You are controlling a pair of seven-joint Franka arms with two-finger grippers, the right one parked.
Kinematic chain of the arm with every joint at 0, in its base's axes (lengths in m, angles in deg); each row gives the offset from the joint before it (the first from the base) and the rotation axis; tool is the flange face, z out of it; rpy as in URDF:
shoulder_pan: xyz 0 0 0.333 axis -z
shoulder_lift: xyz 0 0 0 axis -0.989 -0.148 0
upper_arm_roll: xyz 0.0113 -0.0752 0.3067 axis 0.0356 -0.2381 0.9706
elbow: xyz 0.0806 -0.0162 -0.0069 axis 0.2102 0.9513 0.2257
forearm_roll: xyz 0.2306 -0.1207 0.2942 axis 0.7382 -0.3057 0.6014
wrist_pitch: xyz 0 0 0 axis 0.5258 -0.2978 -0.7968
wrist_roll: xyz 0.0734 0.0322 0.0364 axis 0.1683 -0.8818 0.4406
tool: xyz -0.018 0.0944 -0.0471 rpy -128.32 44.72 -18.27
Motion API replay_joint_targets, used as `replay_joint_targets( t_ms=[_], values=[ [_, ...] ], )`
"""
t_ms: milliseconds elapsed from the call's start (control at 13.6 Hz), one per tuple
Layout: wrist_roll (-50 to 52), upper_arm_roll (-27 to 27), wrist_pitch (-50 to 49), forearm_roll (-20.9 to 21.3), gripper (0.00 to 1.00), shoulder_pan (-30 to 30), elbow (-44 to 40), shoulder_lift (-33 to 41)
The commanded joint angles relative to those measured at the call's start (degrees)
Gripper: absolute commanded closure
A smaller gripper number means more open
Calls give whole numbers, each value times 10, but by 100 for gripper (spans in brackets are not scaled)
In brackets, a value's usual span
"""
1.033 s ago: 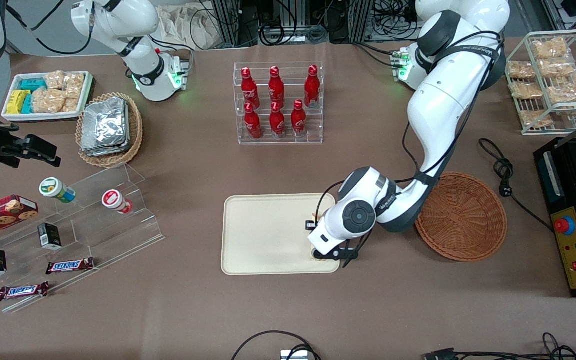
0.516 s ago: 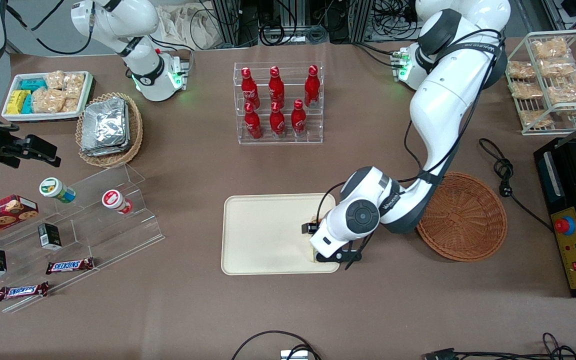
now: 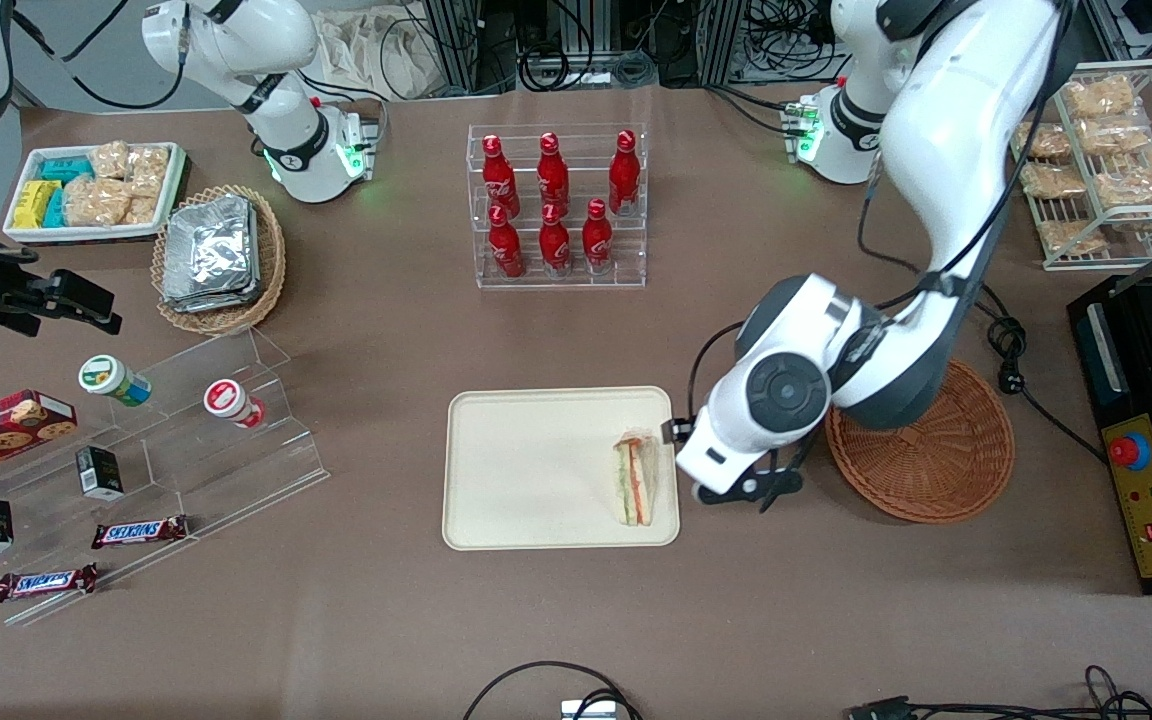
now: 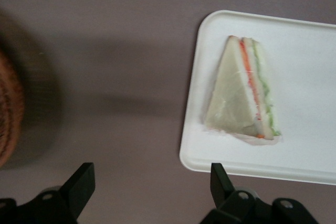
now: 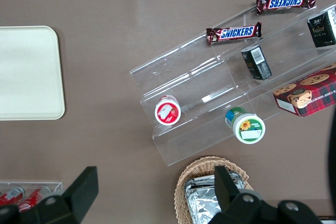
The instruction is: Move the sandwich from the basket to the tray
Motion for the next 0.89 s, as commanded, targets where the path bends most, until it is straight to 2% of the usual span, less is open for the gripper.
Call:
replay_joint_targets(
  t_ms=[0, 295, 590, 811],
  values=[
    [12, 1, 17, -25, 3, -44, 136, 133],
    [10, 0, -38, -27, 3, -105, 153, 199],
    [-15, 0, -38, -75, 4, -167, 178, 256],
    [-21, 1, -50, -78, 3, -172, 178, 268]
  ],
)
